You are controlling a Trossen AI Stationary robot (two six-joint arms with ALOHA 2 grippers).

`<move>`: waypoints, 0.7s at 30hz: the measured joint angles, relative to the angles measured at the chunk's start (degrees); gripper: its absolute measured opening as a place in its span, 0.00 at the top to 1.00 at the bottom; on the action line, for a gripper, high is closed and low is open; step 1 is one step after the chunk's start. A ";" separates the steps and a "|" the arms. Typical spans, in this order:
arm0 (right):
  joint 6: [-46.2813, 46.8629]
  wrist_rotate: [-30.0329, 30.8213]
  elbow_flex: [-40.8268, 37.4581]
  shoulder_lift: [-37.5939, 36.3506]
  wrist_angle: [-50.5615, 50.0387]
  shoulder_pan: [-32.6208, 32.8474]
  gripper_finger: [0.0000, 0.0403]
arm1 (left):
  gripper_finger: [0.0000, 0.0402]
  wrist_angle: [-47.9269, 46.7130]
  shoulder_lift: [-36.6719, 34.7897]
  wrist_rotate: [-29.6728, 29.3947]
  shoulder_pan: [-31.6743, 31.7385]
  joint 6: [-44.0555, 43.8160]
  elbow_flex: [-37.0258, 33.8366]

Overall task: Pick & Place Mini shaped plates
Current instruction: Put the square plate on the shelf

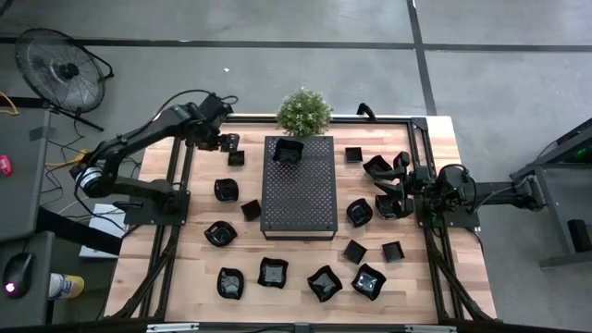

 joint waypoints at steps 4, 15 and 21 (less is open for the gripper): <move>0.00 0.02 0.00 0.00 -0.01 0.00 0.72 | 0.48 2.84 2.83 0.38 3.78 -0.41 -2.78; 0.00 0.00 0.00 0.00 0.00 0.01 0.72 | 0.48 10.43 12.43 2.14 5.26 -0.45 -4.77; -0.01 0.01 0.00 0.00 0.00 0.00 0.72 | 0.48 11.36 16.68 2.20 5.25 -0.43 -4.77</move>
